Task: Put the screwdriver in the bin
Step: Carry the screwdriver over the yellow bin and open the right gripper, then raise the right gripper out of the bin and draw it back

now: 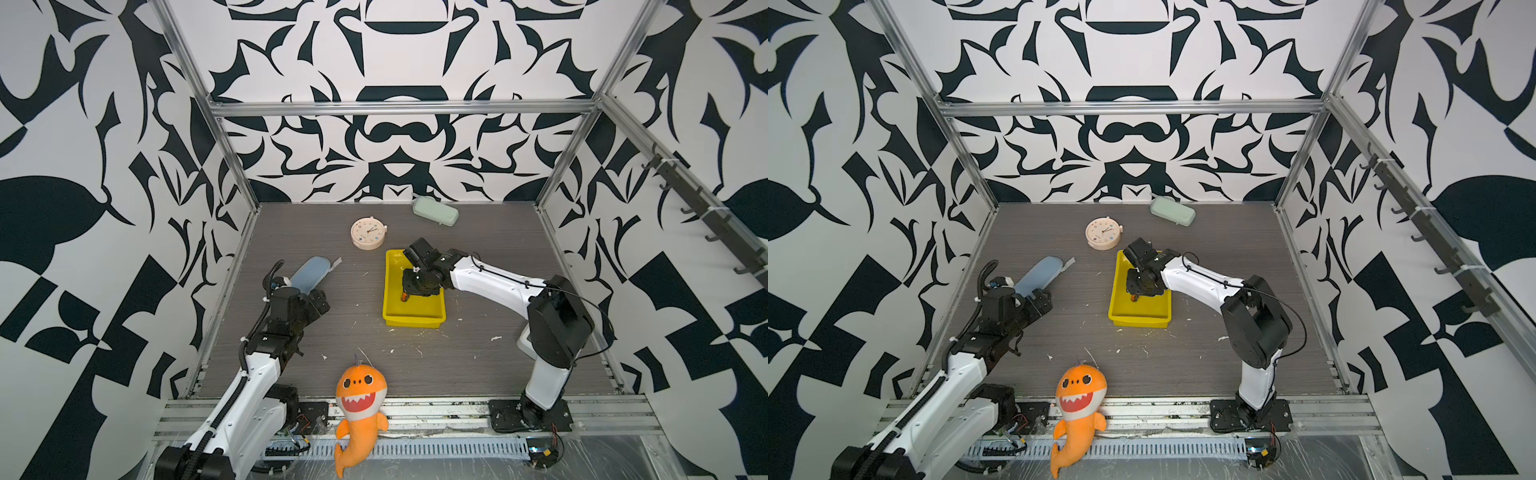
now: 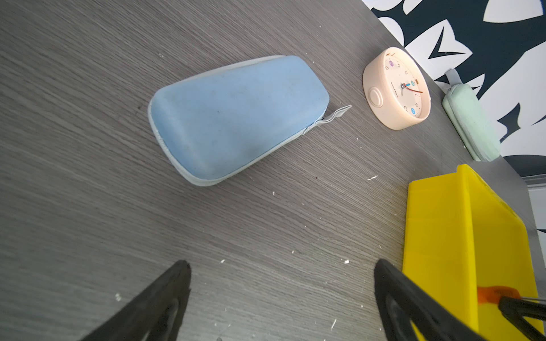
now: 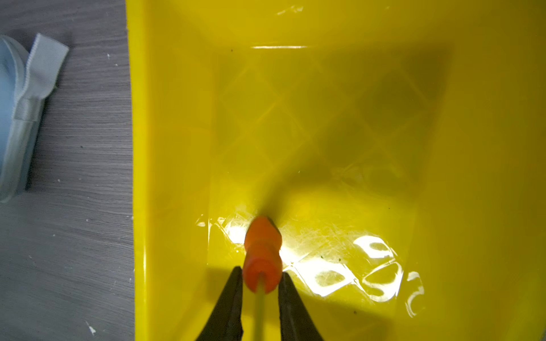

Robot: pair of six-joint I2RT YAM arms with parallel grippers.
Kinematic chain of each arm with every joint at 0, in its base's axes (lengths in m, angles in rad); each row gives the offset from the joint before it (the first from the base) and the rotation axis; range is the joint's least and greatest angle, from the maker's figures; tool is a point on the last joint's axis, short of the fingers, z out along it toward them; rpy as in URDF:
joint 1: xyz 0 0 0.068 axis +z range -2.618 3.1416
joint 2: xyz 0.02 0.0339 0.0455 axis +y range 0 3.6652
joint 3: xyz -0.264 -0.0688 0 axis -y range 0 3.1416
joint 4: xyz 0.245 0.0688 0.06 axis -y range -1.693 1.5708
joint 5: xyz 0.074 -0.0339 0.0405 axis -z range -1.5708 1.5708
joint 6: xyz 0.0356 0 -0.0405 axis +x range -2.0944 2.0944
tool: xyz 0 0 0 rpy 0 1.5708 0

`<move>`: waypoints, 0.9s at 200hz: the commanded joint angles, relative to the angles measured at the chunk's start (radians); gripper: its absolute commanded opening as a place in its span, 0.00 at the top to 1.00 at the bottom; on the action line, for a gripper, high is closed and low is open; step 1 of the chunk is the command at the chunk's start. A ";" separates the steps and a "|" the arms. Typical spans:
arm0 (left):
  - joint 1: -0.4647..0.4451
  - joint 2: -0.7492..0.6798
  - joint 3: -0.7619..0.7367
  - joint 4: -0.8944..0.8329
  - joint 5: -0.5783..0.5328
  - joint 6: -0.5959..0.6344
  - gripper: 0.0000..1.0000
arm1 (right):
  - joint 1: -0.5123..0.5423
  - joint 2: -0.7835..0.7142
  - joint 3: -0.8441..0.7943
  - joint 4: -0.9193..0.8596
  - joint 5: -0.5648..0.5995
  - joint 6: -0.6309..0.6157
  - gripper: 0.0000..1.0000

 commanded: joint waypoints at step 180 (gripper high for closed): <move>0.000 0.022 0.021 -0.007 -0.019 -0.015 0.00 | -0.009 -0.693 -0.344 0.267 0.663 -0.422 0.37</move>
